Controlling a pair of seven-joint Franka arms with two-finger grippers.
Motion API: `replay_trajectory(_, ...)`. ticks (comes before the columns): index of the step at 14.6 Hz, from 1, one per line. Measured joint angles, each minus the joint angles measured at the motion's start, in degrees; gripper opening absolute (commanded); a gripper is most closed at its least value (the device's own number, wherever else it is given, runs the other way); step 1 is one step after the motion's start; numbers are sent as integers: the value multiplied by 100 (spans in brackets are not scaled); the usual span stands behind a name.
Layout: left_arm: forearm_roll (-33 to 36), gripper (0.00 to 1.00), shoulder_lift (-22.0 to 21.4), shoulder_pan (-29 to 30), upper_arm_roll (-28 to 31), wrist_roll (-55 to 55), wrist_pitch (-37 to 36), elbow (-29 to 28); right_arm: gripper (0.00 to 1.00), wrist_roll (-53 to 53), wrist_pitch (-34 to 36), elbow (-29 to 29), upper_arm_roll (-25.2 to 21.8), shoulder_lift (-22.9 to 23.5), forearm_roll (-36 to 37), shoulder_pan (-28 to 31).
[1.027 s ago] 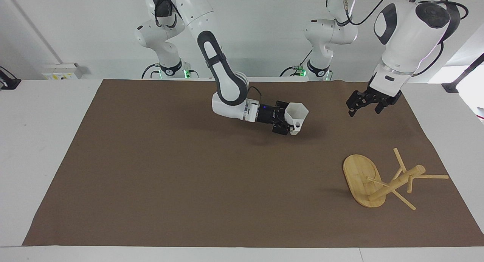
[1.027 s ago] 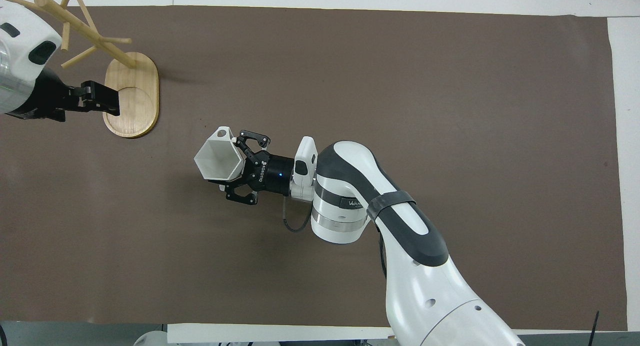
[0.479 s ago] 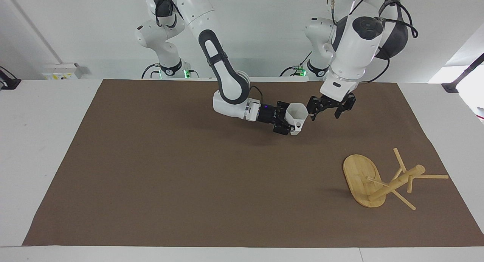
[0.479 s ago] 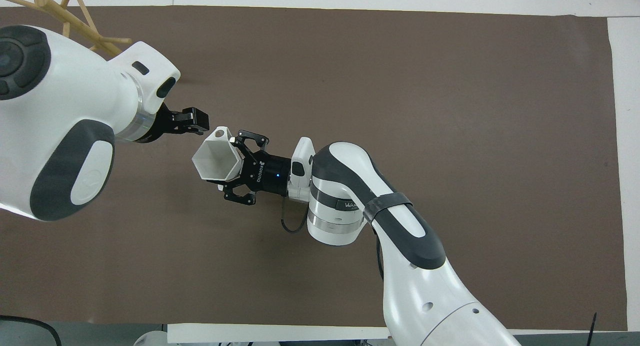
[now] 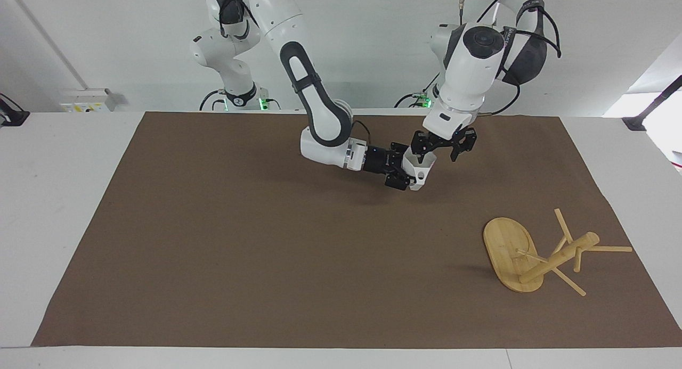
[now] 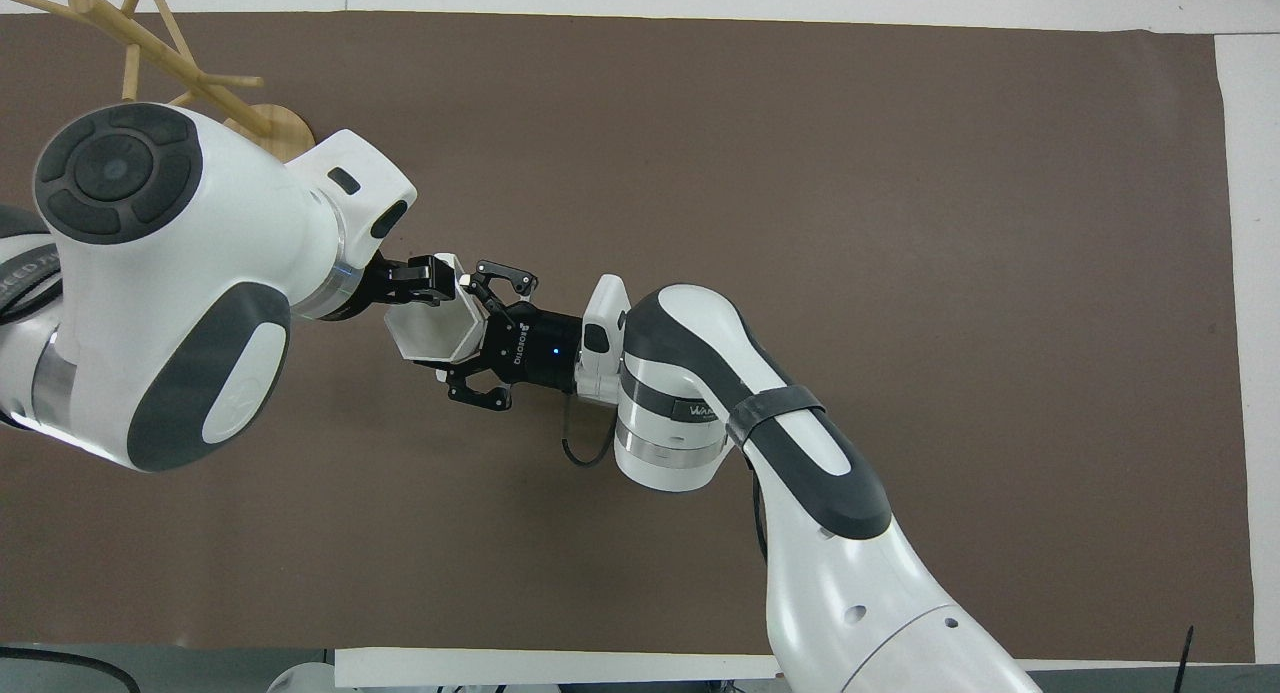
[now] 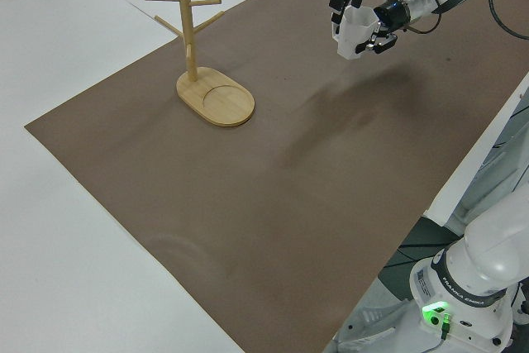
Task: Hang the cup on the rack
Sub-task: 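Hold the mug with the right gripper while the left gripper reaches it, then close the left gripper on the mug held by the right gripper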
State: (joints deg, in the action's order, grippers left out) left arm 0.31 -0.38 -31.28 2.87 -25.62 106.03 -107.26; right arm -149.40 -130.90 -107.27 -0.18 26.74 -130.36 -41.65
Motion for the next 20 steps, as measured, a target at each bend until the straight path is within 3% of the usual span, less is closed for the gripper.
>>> replay_trajectory(3, 0, 73, -81, 0, 4, 0, 9, -119, 0, 0, -1, 0, 0, 0, 0, 0)
replay_trajectory(10, 0, 53, -85, 1, 9, 0, 109, -292, 0, 0, -58, 0, 0, 0, 0, 0)
replay_trajectory(13, 0, 16, -86, 1, 7, -3, 156, -329, 0, 0, -71, 0, 0, 0, 0, 0)
replay_trajectory(15, -19, 0, -86, -2, 3, -29, 272, -388, 0, 0, -76, 1, 1, 1, 0, -1)
replay_trajectory(20, -62, 0, -87, -23, -11, -146, 332, -415, 0, 0, -88, -1, -1, 11, 0, 1)
